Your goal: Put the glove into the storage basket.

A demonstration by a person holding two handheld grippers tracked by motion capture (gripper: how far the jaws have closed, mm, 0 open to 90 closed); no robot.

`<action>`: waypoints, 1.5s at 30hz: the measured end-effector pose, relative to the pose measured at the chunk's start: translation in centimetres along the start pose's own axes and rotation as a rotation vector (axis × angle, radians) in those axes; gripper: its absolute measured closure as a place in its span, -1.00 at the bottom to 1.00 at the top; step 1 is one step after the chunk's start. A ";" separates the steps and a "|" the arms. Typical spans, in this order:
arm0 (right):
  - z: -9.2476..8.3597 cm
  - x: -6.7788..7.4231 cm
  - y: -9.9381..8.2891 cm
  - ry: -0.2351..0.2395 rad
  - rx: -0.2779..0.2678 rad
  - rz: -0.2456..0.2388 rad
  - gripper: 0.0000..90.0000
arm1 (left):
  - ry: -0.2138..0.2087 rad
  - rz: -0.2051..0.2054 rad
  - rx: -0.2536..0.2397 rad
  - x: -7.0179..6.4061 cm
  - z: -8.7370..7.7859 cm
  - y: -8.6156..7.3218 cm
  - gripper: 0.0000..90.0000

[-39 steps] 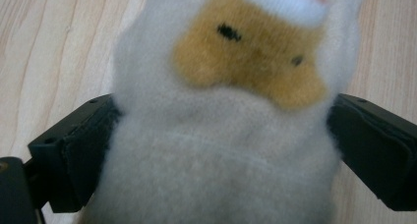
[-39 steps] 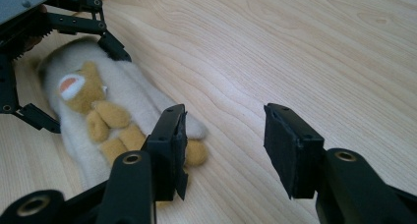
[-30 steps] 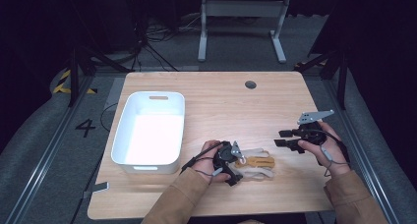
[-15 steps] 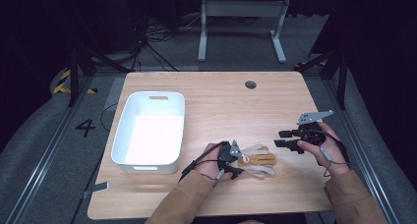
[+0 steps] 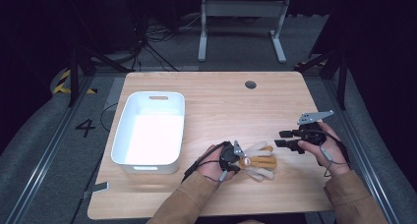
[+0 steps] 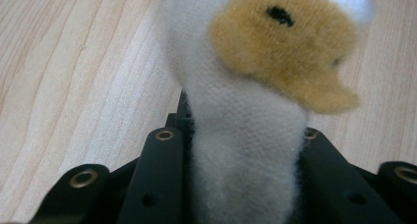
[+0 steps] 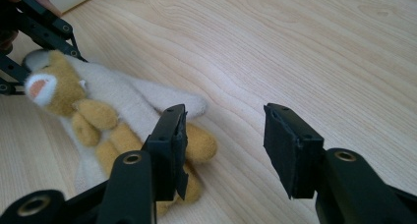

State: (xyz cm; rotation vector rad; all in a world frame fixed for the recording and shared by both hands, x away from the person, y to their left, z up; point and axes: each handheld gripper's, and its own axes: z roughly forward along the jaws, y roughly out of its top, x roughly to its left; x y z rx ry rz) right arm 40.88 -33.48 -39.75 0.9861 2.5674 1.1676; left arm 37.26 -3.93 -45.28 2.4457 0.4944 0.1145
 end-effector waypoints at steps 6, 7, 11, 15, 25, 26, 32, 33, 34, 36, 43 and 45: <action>-0.1 -0.2 -0.1 -0.003 -0.004 0.005 0.16 | -0.030 -0.050 -0.012 0.3 -0.1 -0.2 0.61; -0.1 -0.2 -0.1 -0.002 -0.006 0.006 0.16 | -0.033 -0.050 -0.007 0.4 -0.2 -0.2 0.61; -0.2 -0.4 -0.1 -0.004 -0.010 0.009 0.16 | -0.053 -0.077 -0.021 0.4 -0.4 -0.3 0.61; -0.4 -0.5 -0.2 -0.008 -0.011 0.019 0.17 | -0.069 -0.085 -0.024 0.6 -0.6 -0.4 0.62; -0.6 -0.7 -0.3 -0.013 -0.021 0.022 0.17 | -0.084 -0.111 -0.055 0.8 -1.6 -0.3 0.62; -0.6 -0.7 -0.3 -0.013 -0.019 0.020 0.17 | -0.091 -0.115 -0.055 0.8 -1.6 -0.3 0.62; -0.5 -0.8 -0.3 -0.014 -0.017 0.025 0.17 | -0.077 -0.131 -0.057 0.8 -2.0 -0.1 0.62; -0.6 -0.8 -0.3 -0.016 -0.015 0.026 0.17 | -0.076 -0.139 -0.063 0.7 -2.1 0.0 0.62; -0.6 -0.9 -0.4 -0.015 -0.017 0.032 0.17 | -0.075 -0.149 -0.073 0.7 -2.3 0.0 0.62; -0.7 -1.0 -0.4 -0.017 -0.021 0.033 0.17 | -0.069 -0.154 -0.085 0.7 -2.6 0.2 0.62; -0.9 -1.4 -0.5 -0.026 -0.025 0.044 0.17 | -0.056 -0.169 -0.111 0.6 -3.4 0.6 0.61; -0.9 -1.4 -0.5 -0.023 -0.027 0.046 0.17 | -0.054 -0.174 -0.113 0.6 -3.5 0.7 0.61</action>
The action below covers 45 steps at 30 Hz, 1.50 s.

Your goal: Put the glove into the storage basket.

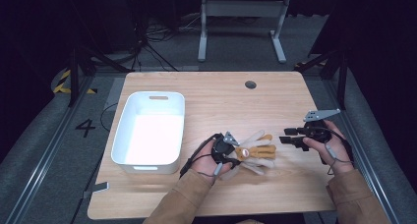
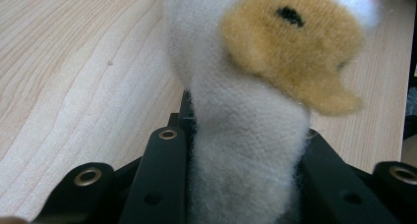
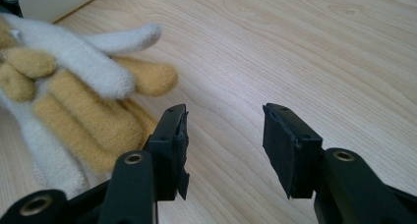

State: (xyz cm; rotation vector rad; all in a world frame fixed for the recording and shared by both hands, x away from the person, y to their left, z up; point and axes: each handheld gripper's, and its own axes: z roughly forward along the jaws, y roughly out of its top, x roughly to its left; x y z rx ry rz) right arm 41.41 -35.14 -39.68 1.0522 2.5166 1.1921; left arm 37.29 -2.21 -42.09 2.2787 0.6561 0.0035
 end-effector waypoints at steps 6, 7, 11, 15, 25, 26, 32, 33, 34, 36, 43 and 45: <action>0.1 -0.3 0.3 0.004 -0.006 0.002 0.17 | 0.009 -0.017 0.003 0.0 -0.6 0.4 0.61; 0.1 -0.3 0.3 0.004 -0.006 0.002 0.17 | 0.009 -0.017 0.003 0.0 -0.6 0.4 0.61; 0.3 -0.5 0.8 0.011 -0.006 -0.001 0.17 | 0.029 -0.039 0.020 0.1 -1.8 0.6 0.61; 0.6 -0.6 1.1 0.015 0.000 -0.001 0.17 | 0.047 -0.068 0.037 0.4 -2.9 0.8 0.61; 1.5 -1.4 2.0 0.013 0.034 0.024 0.18 | 0.117 -0.164 0.091 1.6 -5.9 2.0 0.61; 1.6 -1.5 2.0 0.017 0.034 0.028 0.18 | 0.123 -0.176 0.098 1.8 -6.2 2.2 0.61; 1.9 -1.9 2.3 0.022 0.040 0.042 0.19 | 0.152 -0.216 0.123 2.3 -7.5 3.1 0.61; 1.9 -1.9 2.4 0.021 0.042 0.043 0.19 | 0.153 -0.231 0.124 2.4 -7.6 3.3 0.61; 2.0 -2.0 2.4 0.020 0.045 0.042 0.19 | 0.157 -0.242 0.127 2.5 -7.9 3.5 0.61; 2.1 -2.1 2.4 0.023 0.045 0.049 0.19 | 0.169 -0.256 0.133 2.7 -8.2 3.8 0.61; 1.8 -2.3 2.4 -0.004 0.043 0.049 0.21 | 0.210 -0.324 0.165 3.8 -9.2 4.9 0.61; 1.7 -2.2 2.4 -0.005 0.040 0.055 0.21 | 0.221 -0.346 0.170 4.2 -9.6 5.1 0.61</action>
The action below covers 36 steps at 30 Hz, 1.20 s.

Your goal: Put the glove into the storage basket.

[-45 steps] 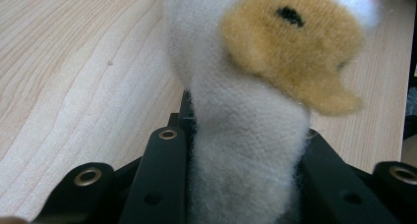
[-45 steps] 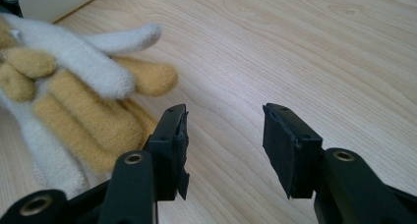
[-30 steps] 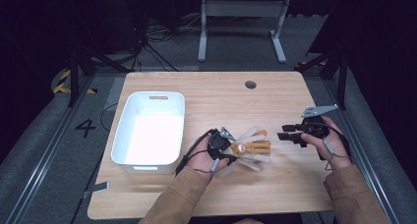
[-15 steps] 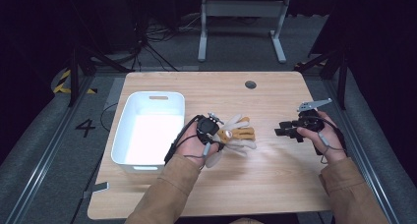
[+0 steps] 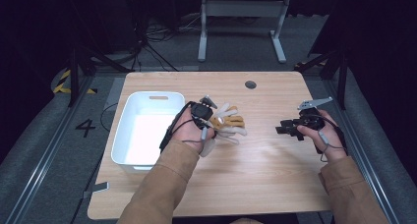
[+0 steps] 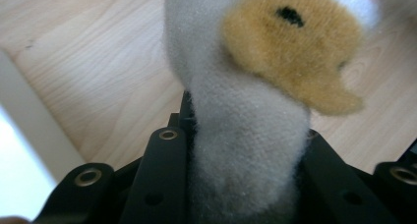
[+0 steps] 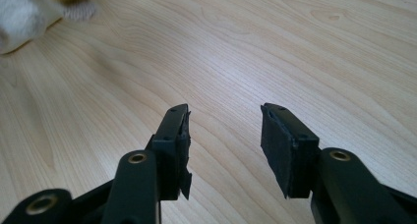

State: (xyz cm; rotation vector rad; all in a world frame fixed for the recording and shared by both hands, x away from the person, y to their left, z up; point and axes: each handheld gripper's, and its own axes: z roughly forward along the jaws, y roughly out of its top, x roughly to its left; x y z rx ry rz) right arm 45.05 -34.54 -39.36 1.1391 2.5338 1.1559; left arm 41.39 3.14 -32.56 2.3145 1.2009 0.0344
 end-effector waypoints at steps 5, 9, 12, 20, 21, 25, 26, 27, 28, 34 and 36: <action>0.3 -0.2 -0.3 -0.031 0.060 0.013 0.22 | 0.031 -0.026 0.028 0.6 -0.6 0.5 0.61; 0.6 -0.5 -0.5 -0.032 0.095 0.023 0.23 | 0.039 -0.057 0.048 1.1 -1.1 0.8 0.61; 0.9 -0.4 -0.6 -0.019 0.106 0.018 0.23 | 0.053 -0.078 0.061 1.4 -1.5 1.1 0.61; 0.8 -0.3 -0.6 -0.006 0.108 0.021 0.23 | 0.062 -0.127 0.069 2.1 -2.4 2.0 0.61; 0.9 -0.3 -0.6 -0.005 0.110 0.021 0.23 | 0.060 -0.141 0.067 2.2 -2.4 2.0 0.61; 1.0 -0.4 -0.7 -0.008 0.120 0.030 0.23 | 0.079 -0.179 0.075 2.4 -2.6 2.1 0.61; 1.0 -0.4 -0.7 -0.006 0.122 0.031 0.23 | 0.076 -0.182 0.077 2.5 -2.6 2.2 0.61; 1.0 -0.4 -0.7 -0.007 0.123 0.028 0.23 | 0.077 -0.189 0.078 2.5 -2.6 2.2 0.61; 1.0 -0.4 -0.8 -0.006 0.123 0.027 0.23 | 0.081 -0.194 0.079 2.5 -2.6 2.3 0.61; 0.9 -0.5 -0.9 -0.005 0.121 0.032 0.23 | 0.096 -0.205 0.062 2.7 -3.1 2.6 0.61; 1.0 -0.5 -0.9 -0.006 0.121 0.034 0.23 | 0.107 -0.215 0.040 2.7 -3.5 2.6 0.61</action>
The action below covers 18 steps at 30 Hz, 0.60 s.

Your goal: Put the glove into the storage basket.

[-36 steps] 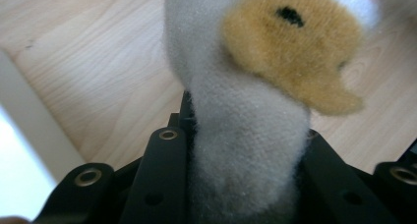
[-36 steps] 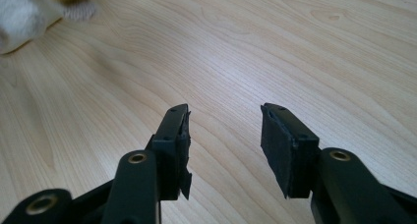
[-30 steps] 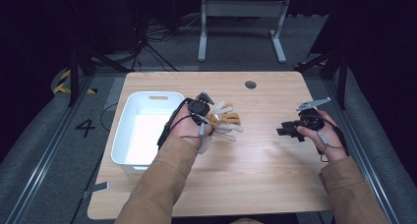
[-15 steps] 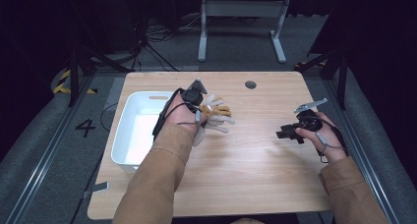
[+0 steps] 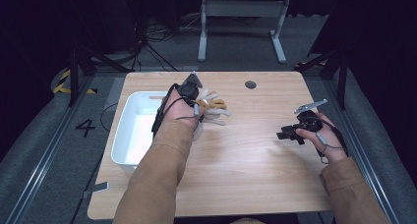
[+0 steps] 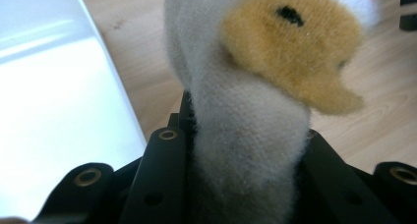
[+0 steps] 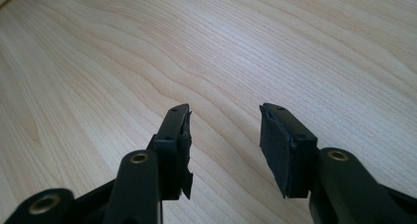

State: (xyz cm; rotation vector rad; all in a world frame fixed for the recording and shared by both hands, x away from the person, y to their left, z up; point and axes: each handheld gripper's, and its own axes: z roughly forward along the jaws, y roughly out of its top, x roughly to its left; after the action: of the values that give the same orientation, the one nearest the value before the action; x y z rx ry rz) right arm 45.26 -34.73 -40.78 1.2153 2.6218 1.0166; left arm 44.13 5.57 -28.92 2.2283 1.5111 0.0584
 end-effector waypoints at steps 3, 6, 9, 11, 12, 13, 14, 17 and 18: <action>0.0 0.0 -0.1 -0.002 0.000 0.008 0.23 | 0.010 -0.018 -0.009 0.5 -0.5 -0.2 0.61; 0.0 -0.1 -0.1 -0.005 -0.003 0.010 0.23 | 0.020 -0.037 -0.018 1.1 -0.9 -0.5 0.61; 0.0 -0.1 0.0 -0.005 0.000 0.004 0.23 | 0.034 -0.064 -0.043 2.0 -1.6 -0.9 0.61; 0.1 -0.1 0.1 -0.006 -0.001 0.004 0.23 | 0.049 -0.082 -0.053 2.5 -1.9 -1.4 0.60; 0.1 -0.1 0.2 -0.004 -0.005 0.005 0.23 | 0.056 -0.095 -0.058 2.8 -2.1 -1.6 0.60; 0.1 -0.2 0.3 -0.003 -0.003 0.001 0.23 | 0.058 -0.105 -0.062 3.0 -2.2 -1.8 0.60; 0.2 -0.2 0.4 -0.005 -0.004 0.002 0.23 | 0.060 -0.111 -0.067 3.2 -2.3 -1.9 0.60; 0.3 -0.2 0.5 -0.004 0.000 -0.001 0.23 | 0.063 -0.153 -0.074 3.9 -2.6 -2.4 0.60; 0.4 -0.1 0.6 -0.002 -0.002 0.000 0.23 | 0.059 -0.168 -0.074 4.1 -2.7 -2.4 0.60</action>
State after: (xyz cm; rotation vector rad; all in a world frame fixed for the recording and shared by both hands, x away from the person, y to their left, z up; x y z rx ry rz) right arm 45.86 -34.33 -40.77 1.2150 2.6188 1.0163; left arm 42.89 10.81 -28.30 2.0516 1.6940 0.1270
